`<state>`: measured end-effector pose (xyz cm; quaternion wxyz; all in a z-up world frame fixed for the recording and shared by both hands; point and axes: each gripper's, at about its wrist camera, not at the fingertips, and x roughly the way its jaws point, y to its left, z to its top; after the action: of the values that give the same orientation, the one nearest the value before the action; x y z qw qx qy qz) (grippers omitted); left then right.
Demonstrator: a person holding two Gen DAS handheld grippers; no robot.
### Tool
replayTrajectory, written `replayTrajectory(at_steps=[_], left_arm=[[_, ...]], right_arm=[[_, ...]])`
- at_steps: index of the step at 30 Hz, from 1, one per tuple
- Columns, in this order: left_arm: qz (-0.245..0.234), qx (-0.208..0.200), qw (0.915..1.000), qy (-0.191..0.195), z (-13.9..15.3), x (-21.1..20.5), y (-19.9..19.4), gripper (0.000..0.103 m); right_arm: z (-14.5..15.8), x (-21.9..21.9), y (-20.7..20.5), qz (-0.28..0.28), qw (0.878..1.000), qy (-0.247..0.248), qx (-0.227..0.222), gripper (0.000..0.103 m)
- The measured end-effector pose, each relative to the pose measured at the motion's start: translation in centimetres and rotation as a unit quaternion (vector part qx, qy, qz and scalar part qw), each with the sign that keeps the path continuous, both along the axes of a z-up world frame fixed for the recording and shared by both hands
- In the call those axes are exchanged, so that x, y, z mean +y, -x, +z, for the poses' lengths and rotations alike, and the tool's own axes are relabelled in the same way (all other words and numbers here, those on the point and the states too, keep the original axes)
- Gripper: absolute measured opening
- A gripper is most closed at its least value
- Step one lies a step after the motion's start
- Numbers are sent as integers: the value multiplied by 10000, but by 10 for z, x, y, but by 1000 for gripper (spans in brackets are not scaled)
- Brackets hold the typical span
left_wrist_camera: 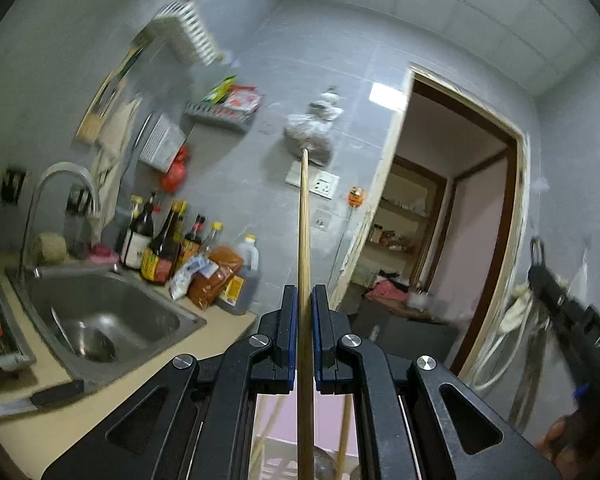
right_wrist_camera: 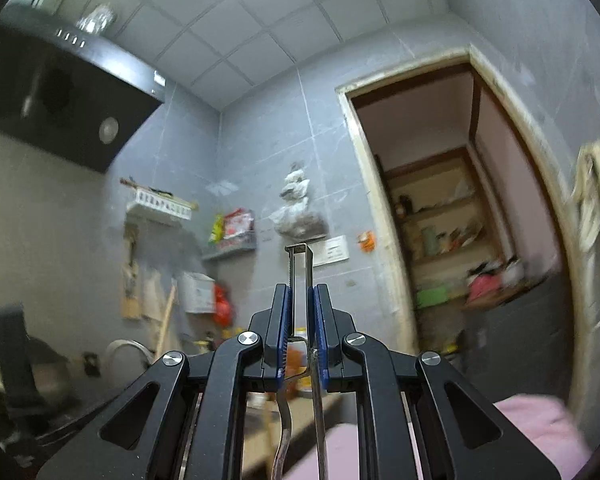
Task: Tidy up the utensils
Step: 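Lift the chopstick with the left gripper while the right gripper lifts the peeler toward the holder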
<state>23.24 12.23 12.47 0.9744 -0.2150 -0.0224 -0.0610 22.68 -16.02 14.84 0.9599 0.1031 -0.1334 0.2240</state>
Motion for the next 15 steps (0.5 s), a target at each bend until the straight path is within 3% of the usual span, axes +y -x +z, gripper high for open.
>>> replayTrajectory(at_steps=[4,15], left_arm=[[47,52,9996,260,-11,20,-6,5],[677,51,9973,290,-31,20,-20,5]], right_arm=[[-9,8,-14,281,9994,-137,174,10],[-30,13,-41,620,9968,-364,353,10]])
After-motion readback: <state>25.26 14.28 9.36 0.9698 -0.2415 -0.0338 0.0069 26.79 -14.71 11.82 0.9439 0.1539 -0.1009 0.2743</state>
